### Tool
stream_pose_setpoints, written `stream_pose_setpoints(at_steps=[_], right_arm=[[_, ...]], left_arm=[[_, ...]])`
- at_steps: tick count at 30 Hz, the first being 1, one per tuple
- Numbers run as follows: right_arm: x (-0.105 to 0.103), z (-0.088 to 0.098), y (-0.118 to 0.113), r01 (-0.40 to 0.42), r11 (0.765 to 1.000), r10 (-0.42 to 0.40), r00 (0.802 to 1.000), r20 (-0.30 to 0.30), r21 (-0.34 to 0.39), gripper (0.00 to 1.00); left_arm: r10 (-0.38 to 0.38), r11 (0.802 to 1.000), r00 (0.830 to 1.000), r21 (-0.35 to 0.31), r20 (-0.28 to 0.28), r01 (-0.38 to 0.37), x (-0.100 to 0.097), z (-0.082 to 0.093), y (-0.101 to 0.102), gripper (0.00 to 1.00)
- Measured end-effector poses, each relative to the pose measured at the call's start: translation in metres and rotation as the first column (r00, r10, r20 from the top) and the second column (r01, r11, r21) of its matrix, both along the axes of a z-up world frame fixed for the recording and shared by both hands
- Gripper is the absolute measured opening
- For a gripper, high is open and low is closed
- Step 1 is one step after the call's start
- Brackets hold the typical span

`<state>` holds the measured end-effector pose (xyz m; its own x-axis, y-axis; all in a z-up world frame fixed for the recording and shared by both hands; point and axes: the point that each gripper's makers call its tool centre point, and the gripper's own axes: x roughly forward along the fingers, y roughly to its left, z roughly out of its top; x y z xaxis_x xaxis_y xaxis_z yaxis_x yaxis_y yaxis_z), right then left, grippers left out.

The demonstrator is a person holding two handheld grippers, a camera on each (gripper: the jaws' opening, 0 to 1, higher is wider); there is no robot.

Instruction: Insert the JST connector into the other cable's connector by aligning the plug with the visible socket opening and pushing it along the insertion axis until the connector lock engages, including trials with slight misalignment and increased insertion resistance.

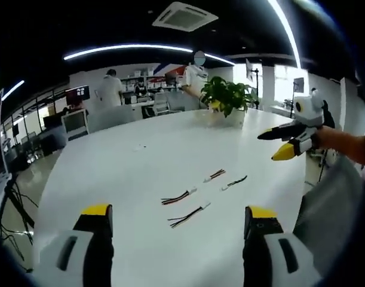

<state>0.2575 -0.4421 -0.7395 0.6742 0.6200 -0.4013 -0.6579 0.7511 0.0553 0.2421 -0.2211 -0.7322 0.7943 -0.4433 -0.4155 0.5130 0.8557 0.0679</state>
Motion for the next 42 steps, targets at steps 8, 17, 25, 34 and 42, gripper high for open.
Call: stream_pose_setpoints(at_steps=[8,17,25,34,42], right_arm=[[0.006,-0.002,0.003,-0.031,1.000,0.031,1.000,-0.002,-0.003,0.70],[0.019,0.001,0.004,-0.054,0.998,0.054,0.998,0.018,-0.010,0.68],[0.032,-0.003,-0.003,-0.051,0.998,0.051,0.999,0.018,-0.032,0.67],[0.044,-0.007,0.000,-0.072,0.996,0.073,0.997,0.017,-0.051,0.66],[0.053,-0.011,0.007,-0.120,0.990,0.122,0.992,0.023,-0.074,0.63]], left_arm=[[-0.017,1.000,0.999,-0.022,0.052,0.019,0.014,0.009,-0.003,0.85],[-0.010,1.000,0.997,-0.021,0.082,0.012,0.028,0.015,0.002,0.84],[-0.037,0.999,0.997,-0.001,0.064,0.037,0.038,0.004,0.005,0.84],[-0.093,0.992,0.991,0.092,0.092,0.084,0.047,-0.001,0.003,0.84],[-0.105,0.994,0.988,0.020,0.116,0.103,0.060,0.007,-0.001,0.82]])
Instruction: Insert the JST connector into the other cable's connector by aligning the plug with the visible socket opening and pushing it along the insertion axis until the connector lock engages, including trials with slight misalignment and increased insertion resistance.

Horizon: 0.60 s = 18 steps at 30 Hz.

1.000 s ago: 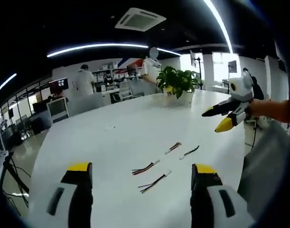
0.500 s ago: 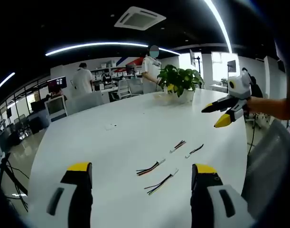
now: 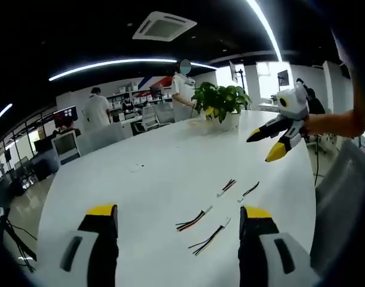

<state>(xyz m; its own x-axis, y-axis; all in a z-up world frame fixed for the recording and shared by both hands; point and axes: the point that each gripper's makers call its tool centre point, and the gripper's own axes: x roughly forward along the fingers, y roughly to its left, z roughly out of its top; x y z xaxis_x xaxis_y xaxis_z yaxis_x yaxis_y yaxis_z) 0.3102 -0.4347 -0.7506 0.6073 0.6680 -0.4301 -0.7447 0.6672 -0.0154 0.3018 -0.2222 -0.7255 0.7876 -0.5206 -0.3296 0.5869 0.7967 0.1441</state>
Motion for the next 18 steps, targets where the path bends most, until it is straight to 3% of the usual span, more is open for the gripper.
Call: stream_pose_setpoints(at_steps=[6,12,18], right_arm=[[0.007,0.000,0.008,-0.032,0.999,0.032,0.999,0.012,-0.006,0.61],[0.010,-0.001,0.013,-0.049,0.997,0.050,0.998,-0.025,0.052,0.58],[0.013,-0.007,0.013,-0.066,0.997,0.067,0.997,-0.023,0.044,0.54]], left_arm=[[-0.022,1.000,1.000,-0.003,0.003,0.022,0.006,-0.002,-0.004,0.78],[-0.043,0.999,0.999,0.016,-0.007,0.043,0.011,-0.009,-0.006,0.78],[-0.067,0.997,0.998,0.028,-0.017,0.068,0.014,-0.017,-0.010,0.75]])
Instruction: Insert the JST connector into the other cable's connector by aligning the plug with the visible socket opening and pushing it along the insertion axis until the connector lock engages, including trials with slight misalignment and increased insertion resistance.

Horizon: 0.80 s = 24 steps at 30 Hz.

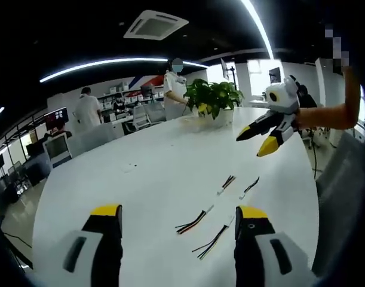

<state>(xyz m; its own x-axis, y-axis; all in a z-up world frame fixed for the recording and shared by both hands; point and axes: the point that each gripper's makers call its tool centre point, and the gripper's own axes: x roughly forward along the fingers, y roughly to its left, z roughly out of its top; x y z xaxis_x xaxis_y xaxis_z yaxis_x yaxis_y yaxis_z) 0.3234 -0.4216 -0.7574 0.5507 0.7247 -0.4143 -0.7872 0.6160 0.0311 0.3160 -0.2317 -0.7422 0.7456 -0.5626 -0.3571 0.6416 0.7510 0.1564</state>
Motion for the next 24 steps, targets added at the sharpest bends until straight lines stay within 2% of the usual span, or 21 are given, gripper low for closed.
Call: stream_pose_setpoints(at_steps=[4,10,14,18,24], right_arm=[[0.004,-0.006,-0.003,-0.010,1.000,0.010,1.000,-0.009,0.019,0.52],[0.006,-0.002,0.000,-0.036,0.999,0.035,0.999,0.015,0.037,0.46],[0.008,-0.003,0.005,-0.067,0.998,0.067,0.997,0.041,0.012,0.45],[0.007,-0.002,0.012,-0.093,0.992,0.092,0.996,0.014,0.082,0.43],[0.007,-0.007,0.015,-0.170,0.982,0.166,0.985,0.052,0.086,0.40]], left_arm=[[-0.001,1.000,1.000,-0.031,-0.017,0.000,0.002,-0.003,0.000,0.75],[-0.019,0.997,0.999,-0.077,-0.026,0.017,0.003,-0.005,-0.001,0.69],[-0.057,0.996,0.998,-0.072,-0.024,0.055,0.005,-0.007,-0.003,0.66],[-0.076,0.996,0.996,-0.049,-0.040,0.074,0.004,-0.014,-0.007,0.67],[-0.141,0.989,0.989,-0.050,-0.049,0.138,0.001,-0.019,-0.018,0.63]])
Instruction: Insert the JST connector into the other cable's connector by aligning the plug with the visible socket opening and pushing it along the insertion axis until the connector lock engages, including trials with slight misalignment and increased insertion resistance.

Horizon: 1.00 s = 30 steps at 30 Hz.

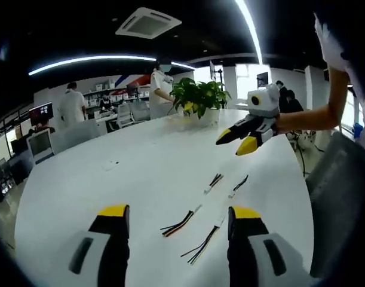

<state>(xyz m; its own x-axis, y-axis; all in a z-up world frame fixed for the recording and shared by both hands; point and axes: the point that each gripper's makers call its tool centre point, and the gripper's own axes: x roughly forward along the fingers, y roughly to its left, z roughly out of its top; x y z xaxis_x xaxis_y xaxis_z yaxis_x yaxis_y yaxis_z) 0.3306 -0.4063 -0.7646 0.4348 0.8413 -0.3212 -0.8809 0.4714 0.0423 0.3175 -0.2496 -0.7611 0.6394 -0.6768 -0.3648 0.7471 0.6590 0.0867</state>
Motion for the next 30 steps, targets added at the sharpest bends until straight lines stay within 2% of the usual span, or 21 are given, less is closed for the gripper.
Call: stream_pose_setpoints(at_steps=[2,5,8,10,13,17,21,30], right_arm=[[0.001,-0.001,0.000,-0.008,1.000,0.008,1.000,0.007,0.000,0.38],[0.004,-0.004,-0.001,-0.015,1.000,0.015,1.000,0.009,0.000,0.36],[0.010,-0.008,-0.004,-0.017,1.000,0.017,1.000,-0.009,0.009,0.35],[0.010,-0.010,-0.003,-0.022,1.000,0.022,1.000,-0.010,0.012,0.35],[0.012,-0.018,-0.005,-0.029,0.999,0.029,1.000,0.000,-0.023,0.34],[0.012,-0.025,-0.003,-0.052,0.998,0.051,0.999,-0.018,-0.020,0.32],[0.011,-0.030,0.001,-0.089,0.996,0.089,0.996,-0.011,-0.025,0.24],[0.015,-0.046,0.006,-0.134,0.991,0.132,0.990,-0.042,-0.032,0.25]], left_arm=[[-0.010,1.000,1.000,-0.002,0.004,0.010,0.002,-0.001,-0.001,0.61],[0.014,1.000,1.000,0.016,0.012,-0.014,0.012,-0.004,0.001,0.63],[0.005,1.000,1.000,0.009,0.001,-0.005,0.015,-0.007,-0.001,0.62],[-0.011,1.000,1.000,0.028,0.006,0.011,0.017,-0.010,-0.002,0.61],[-0.028,0.999,1.000,0.040,0.004,0.028,0.019,-0.014,-0.001,0.58],[-0.077,0.995,0.997,0.059,0.025,0.076,0.020,-0.020,-0.005,0.50],[-0.096,0.994,0.995,0.041,-0.002,0.096,0.023,-0.026,-0.012,0.50],[-0.170,0.985,0.985,0.030,-0.014,0.170,0.022,-0.037,-0.032,0.48]])
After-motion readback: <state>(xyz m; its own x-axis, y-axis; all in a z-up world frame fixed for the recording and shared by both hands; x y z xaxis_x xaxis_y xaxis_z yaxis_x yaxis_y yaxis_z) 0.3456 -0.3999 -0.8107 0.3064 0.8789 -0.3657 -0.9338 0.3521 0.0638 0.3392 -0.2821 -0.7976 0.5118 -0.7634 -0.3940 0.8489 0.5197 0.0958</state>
